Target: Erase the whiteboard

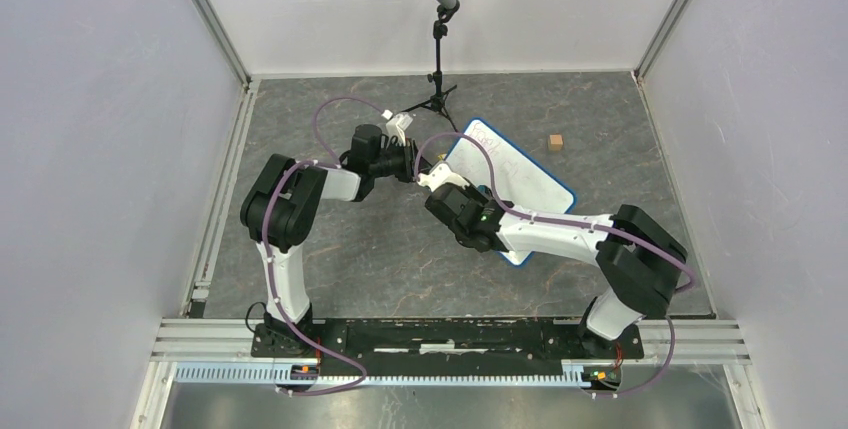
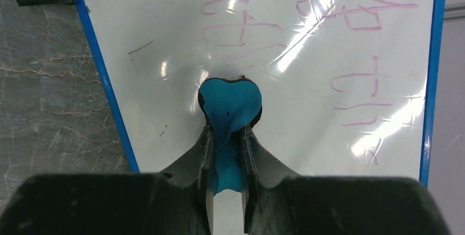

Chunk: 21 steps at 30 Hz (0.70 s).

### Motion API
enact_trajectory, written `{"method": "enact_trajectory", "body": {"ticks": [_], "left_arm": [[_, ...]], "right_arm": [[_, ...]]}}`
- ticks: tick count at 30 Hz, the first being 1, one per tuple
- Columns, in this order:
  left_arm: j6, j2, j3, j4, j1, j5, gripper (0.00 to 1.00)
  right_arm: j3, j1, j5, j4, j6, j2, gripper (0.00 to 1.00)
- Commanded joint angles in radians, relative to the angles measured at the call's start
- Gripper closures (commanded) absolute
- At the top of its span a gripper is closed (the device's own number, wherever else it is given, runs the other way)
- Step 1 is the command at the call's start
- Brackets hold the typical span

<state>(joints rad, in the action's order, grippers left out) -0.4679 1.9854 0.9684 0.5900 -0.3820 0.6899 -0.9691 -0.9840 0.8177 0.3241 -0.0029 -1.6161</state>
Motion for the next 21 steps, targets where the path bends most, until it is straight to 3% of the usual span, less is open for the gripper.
{"method": "enact_trajectory", "body": {"ticks": [1,12,21], "left_arm": [[0.049,0.011,0.038,-0.02,-0.005,-0.017,0.73],[0.055,0.024,0.068,-0.105,-0.005,-0.106,0.8],[0.058,0.022,0.067,-0.104,-0.006,-0.103,0.81]], "right_arm": [[-0.02,0.007,-0.031,-0.019,0.045,-0.032,0.93],[0.031,0.039,0.205,0.032,0.012,0.137,0.91],[0.114,0.126,0.249,0.057,0.025,0.279,0.91]]}}
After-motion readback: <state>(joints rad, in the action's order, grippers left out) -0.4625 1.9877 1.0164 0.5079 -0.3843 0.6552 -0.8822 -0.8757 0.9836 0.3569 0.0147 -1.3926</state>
